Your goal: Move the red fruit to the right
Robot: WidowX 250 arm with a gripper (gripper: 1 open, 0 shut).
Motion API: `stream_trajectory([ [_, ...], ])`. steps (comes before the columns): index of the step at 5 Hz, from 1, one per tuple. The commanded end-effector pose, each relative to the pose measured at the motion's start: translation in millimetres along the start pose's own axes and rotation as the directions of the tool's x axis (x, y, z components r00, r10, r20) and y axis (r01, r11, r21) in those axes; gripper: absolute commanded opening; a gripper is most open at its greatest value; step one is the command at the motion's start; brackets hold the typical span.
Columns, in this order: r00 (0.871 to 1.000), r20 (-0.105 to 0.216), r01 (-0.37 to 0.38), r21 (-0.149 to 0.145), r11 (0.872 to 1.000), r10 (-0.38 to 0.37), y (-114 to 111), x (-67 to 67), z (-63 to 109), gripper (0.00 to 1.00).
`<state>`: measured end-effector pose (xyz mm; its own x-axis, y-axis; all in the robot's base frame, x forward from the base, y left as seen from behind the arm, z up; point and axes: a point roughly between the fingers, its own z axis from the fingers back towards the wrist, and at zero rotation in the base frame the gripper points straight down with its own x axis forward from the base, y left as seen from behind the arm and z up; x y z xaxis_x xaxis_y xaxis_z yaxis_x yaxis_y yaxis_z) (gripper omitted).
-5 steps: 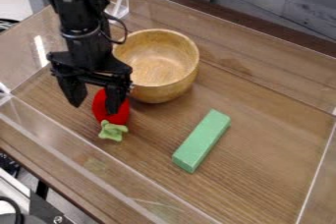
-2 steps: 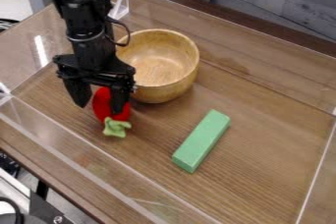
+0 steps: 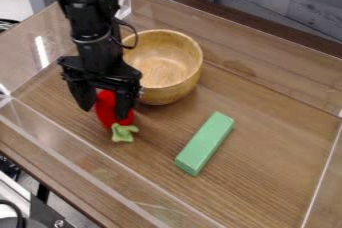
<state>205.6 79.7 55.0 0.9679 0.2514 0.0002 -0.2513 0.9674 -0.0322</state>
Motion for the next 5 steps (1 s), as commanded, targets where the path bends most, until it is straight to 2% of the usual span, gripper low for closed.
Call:
stream_trajectory([
  [1,0.999,0.041,-0.009,0.008,1.000,0.008,10,14.8,10.7,1.00],
  [3,0.992,0.047,-0.115,0.013,0.993,0.114,33,21.5,-2.9,1.00],
  [4,0.991,0.051,-0.121,0.018,0.993,0.120,38,31.4,-6.6,1.00],
  [5,0.990,0.050,-0.134,0.019,0.991,0.133,40,30.1,-15.7,0.00],
])
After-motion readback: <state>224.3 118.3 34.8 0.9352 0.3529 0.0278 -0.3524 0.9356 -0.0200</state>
